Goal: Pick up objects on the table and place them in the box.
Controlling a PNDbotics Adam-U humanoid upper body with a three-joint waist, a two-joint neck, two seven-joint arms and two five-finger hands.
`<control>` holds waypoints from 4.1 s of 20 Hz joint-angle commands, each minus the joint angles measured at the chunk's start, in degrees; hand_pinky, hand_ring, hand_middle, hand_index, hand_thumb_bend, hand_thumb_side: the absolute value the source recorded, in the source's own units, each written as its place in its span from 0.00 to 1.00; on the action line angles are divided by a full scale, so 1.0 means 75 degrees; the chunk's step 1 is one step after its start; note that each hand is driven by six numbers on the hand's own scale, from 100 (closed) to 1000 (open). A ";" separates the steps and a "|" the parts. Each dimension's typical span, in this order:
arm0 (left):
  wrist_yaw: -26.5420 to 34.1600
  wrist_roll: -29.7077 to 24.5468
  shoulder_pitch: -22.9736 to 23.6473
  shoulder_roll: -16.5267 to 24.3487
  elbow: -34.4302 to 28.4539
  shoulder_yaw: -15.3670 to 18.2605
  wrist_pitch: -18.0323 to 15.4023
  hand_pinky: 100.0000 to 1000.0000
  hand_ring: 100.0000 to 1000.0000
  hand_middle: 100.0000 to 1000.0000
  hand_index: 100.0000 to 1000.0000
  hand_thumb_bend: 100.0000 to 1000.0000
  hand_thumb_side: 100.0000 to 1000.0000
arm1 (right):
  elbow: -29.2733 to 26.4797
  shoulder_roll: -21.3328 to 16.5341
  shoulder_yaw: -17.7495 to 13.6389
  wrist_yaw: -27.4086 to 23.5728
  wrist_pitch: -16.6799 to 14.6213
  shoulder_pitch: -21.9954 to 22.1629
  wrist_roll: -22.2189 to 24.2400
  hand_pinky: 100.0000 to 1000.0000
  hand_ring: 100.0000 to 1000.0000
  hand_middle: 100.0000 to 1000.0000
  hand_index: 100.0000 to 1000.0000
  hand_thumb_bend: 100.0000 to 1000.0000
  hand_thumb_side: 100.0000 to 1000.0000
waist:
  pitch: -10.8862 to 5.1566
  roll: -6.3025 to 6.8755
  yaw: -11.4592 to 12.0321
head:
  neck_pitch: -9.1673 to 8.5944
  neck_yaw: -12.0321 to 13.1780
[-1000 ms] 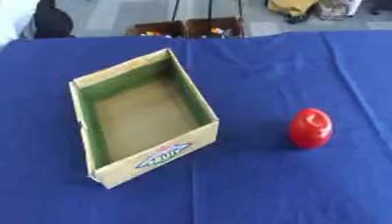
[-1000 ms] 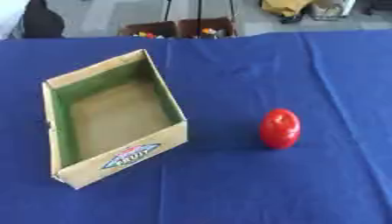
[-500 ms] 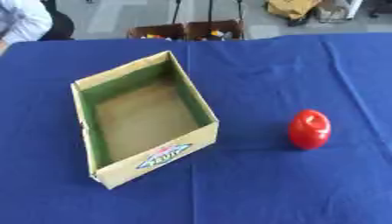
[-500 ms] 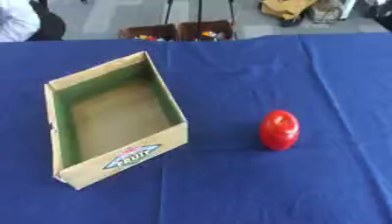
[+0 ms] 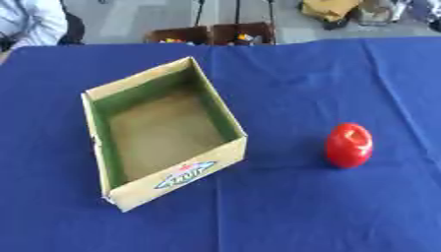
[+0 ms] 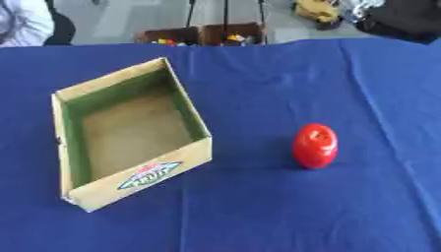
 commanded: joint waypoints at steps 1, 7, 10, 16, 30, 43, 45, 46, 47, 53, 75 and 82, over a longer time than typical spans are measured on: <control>0.0006 -0.0046 -0.0108 0.0207 -0.0113 0.0006 0.0000 0.62 0.85 0.82 0.88 0.00 0.96 | 0.0160 -0.0287 0.0087 0.0326 0.0061 -0.0165 0.0688 0.78 0.83 0.85 0.96 0.36 0.94 | -0.0282 -0.0072 0.0013 | -0.0071 -0.0028; 0.0008 -0.0064 -0.0107 0.0203 -0.0113 0.0001 0.0006 0.61 0.85 0.82 0.88 0.00 0.96 | 0.0358 -0.0394 0.0224 0.0838 0.0012 -0.0111 0.1459 0.77 0.83 0.86 0.95 0.39 0.94 | -0.0270 -0.0094 0.0005 | -0.0109 -0.0024; 0.0009 -0.0064 -0.0110 0.0202 -0.0113 0.0004 0.0006 0.61 0.85 0.82 0.88 0.00 0.96 | 0.0421 -0.0442 0.0243 0.1044 0.0015 -0.0016 0.1763 0.76 0.82 0.86 0.94 0.45 0.95 | -0.0264 -0.0096 0.0000 | -0.0131 -0.0022; 0.0008 -0.0057 -0.0110 0.0198 -0.0113 0.0012 0.0007 0.61 0.85 0.82 0.88 0.00 0.96 | 0.0345 -0.0501 0.0192 0.0990 0.0200 0.0309 0.2114 0.74 0.80 0.86 0.95 0.51 1.00 | -0.0232 -0.0096 -0.0006 | -0.0166 -0.0022; 0.0012 -0.0050 -0.0124 0.0175 -0.0113 0.0026 0.0011 0.61 0.85 0.82 0.88 0.00 0.96 | -0.0256 -0.0512 0.0139 -0.0354 0.0914 0.1188 0.3045 0.77 0.83 0.86 0.98 0.71 0.48 | -0.0175 -0.0097 -0.0042 | -0.0250 -0.0022; 0.0036 -0.0071 -0.0132 0.0144 -0.0113 0.0012 0.0027 0.61 0.85 0.82 0.88 0.00 0.96 | -0.0205 -0.0326 0.0355 -0.0979 0.1339 0.1415 0.4108 0.78 0.81 0.85 0.99 0.60 0.11 | -0.0130 -0.0090 -0.0045 | -0.0260 -0.0062; 0.0043 -0.0075 -0.0130 0.0139 -0.0113 0.0009 0.0029 0.61 0.85 0.82 0.88 0.00 0.96 | -0.0067 -0.0263 0.0419 -0.0955 0.1417 0.1389 0.4143 0.78 0.81 0.85 0.99 0.60 0.10 | -0.0127 -0.0083 -0.0033 | -0.0267 -0.0073; 0.0047 -0.0076 -0.0129 0.0135 -0.0113 0.0009 0.0031 0.61 0.85 0.82 0.88 0.00 0.96 | 0.0019 -0.0228 0.0455 -0.0945 0.1452 0.1369 0.4142 0.78 0.81 0.85 0.99 0.59 0.10 | -0.0126 -0.0080 -0.0027 | -0.0268 -0.0078; 0.0050 -0.0077 -0.0130 0.0133 -0.0113 0.0007 0.0032 0.61 0.85 0.82 0.88 0.00 0.96 | 0.0103 -0.0195 0.0498 -0.0944 0.1475 0.1348 0.4141 0.78 0.81 0.85 0.99 0.59 0.09 | -0.0124 -0.0077 -0.0018 | -0.0270 -0.0086; 0.0071 -0.0100 -0.0131 0.0113 -0.0113 -0.0008 0.0039 0.61 0.85 0.82 0.88 0.00 0.96 | 0.0582 -0.0007 0.0781 -0.1007 0.1513 0.1199 0.4144 0.78 0.84 0.85 0.97 0.58 0.12 | -0.0100 -0.0064 0.0013 | -0.0263 -0.0124; 0.0108 -0.0133 -0.0118 0.0088 -0.0113 -0.0023 0.0048 0.61 0.85 0.81 0.88 0.00 0.96 | 0.1908 0.0169 0.1036 -0.0416 0.1228 0.1098 0.4222 0.76 0.78 0.85 0.94 0.55 0.10 | -0.0038 -0.0006 0.0093 | -0.0304 -0.0217; 0.0114 -0.0127 -0.0113 0.0067 -0.0113 -0.0026 0.0079 0.61 0.85 0.82 0.88 0.00 0.96 | 0.1906 0.0286 0.1098 -0.1195 0.1414 0.1015 0.4031 0.76 0.72 0.80 0.95 0.58 0.16 | -0.0010 0.0007 0.0084 | -0.0287 -0.0219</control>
